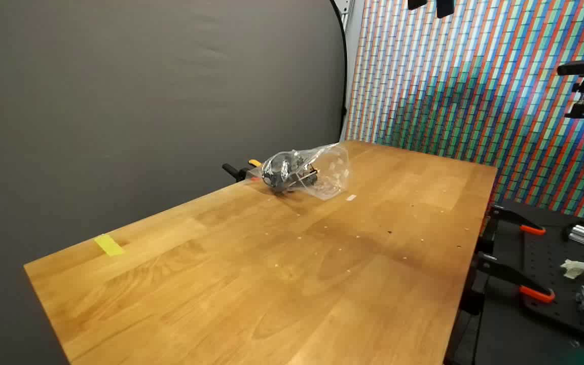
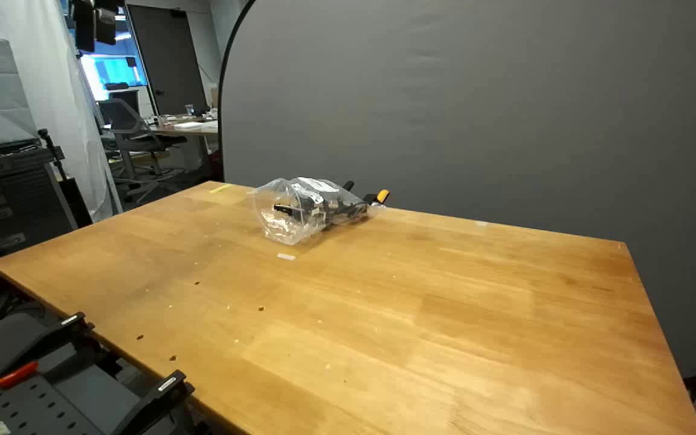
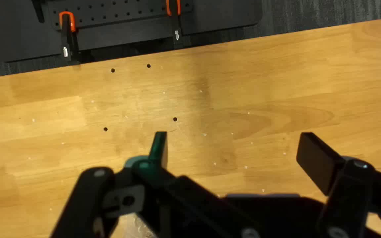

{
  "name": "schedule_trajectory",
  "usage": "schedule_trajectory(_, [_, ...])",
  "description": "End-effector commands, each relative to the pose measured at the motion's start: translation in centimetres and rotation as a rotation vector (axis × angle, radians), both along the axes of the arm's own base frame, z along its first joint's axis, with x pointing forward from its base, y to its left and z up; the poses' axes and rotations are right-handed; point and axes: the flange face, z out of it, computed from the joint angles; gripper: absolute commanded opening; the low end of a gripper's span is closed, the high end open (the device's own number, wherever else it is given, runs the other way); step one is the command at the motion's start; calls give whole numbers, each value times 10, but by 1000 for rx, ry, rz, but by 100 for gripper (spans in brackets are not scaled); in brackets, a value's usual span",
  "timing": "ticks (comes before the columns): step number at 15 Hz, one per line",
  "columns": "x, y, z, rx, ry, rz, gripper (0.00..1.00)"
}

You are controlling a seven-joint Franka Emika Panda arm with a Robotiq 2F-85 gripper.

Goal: Remove the object from the plastic bag and place it on the table

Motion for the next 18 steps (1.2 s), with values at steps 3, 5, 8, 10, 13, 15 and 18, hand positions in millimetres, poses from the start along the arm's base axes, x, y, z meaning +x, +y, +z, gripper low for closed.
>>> schedule_trajectory(3, [1,1,5,2,-9,1,100])
schedule_trajectory(5, [1,1,5,2,-10,1,100])
schedule_trajectory(8, [3,-1,-3,-5,6,3,100])
schedule_trajectory(10, [9,-5,-22,-1,30,-3,100])
schedule_trajectory(13, [14,-10,-56,-9,68,-8,100])
schedule_trajectory(15, [14,-12,-80,-15,78,-6,100])
schedule_trajectory(18, [16,-13,-115,-28,-10,-6,100])
